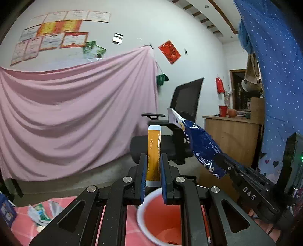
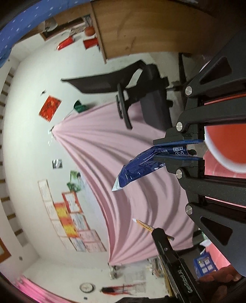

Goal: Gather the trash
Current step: 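Carry both items over the bucket and open both tools to release them, then move both tools back over the table toward the white case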

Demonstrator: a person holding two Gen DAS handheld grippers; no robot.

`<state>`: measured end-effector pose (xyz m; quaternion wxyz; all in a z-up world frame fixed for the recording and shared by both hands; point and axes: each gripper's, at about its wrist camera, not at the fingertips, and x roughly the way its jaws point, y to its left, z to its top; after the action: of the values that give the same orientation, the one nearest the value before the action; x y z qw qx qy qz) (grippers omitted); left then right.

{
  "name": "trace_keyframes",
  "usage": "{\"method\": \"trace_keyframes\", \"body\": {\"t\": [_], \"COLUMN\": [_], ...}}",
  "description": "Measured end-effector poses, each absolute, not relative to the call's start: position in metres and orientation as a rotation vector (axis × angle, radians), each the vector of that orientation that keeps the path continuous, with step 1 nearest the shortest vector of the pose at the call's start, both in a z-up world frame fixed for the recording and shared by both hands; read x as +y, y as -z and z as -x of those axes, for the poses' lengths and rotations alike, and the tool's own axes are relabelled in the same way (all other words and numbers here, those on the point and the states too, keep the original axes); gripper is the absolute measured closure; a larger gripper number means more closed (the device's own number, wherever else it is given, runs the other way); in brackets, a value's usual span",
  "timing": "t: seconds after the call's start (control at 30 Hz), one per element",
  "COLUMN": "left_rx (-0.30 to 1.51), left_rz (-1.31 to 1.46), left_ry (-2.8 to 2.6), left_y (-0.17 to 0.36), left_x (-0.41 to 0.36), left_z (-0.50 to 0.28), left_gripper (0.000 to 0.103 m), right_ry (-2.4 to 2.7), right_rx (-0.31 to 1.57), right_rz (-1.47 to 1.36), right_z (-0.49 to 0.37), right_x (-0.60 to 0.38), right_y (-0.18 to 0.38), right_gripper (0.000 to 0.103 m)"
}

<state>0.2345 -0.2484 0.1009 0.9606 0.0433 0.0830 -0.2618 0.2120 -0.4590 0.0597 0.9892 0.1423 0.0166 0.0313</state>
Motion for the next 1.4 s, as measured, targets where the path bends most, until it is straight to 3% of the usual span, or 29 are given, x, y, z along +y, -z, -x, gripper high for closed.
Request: {"method": "trace_keyframes", "body": {"t": [0.33,0.8,0.9,0.97,1.03,1.2,1.33,1.4], "left_rx": [0.34,0.583,0.611,0.617,0.619,0.591,0.536,0.498], "left_rz": [-0.075,0.006,0.02,0.036,0.052,0.085,0.112,0.131], "left_ry": [0.589,0.589,0.582,0.578,0.569,0.531,0.478,0.439], "left_y": [-0.078,-0.054,-0.051,-0.051,-0.051,-0.057,-0.067,-0.073], "left_x": [-0.301,-0.298,-0.292,-0.287,-0.28,-0.262,-0.238,-0.221], "left_z": [-0.263,-0.302,-0.306,-0.307,-0.307,-0.305,-0.298,-0.294], "left_gripper": [0.092,0.091,0.084,0.077,0.077,0.076,0.066,0.062], "right_ry": [0.0,-0.003,-0.008,-0.012,-0.013,-0.021,-0.037,-0.049], "right_rx": [0.171,0.31,0.338,0.351,0.349,0.318,0.272,0.24], "right_rz": [-0.343,-0.369,-0.364,-0.361,-0.359,-0.343,-0.313,-0.295], "right_z": [-0.226,-0.248,-0.252,-0.254,-0.254,-0.251,-0.248,-0.246], "right_x": [-0.49,-0.491,-0.488,-0.486,-0.484,-0.476,-0.461,-0.453], "right_y": [-0.041,-0.023,-0.02,-0.019,-0.021,-0.031,-0.042,-0.047], "right_gripper": [0.095,0.094,0.093,0.088,0.081,0.079,0.075,0.068]}}
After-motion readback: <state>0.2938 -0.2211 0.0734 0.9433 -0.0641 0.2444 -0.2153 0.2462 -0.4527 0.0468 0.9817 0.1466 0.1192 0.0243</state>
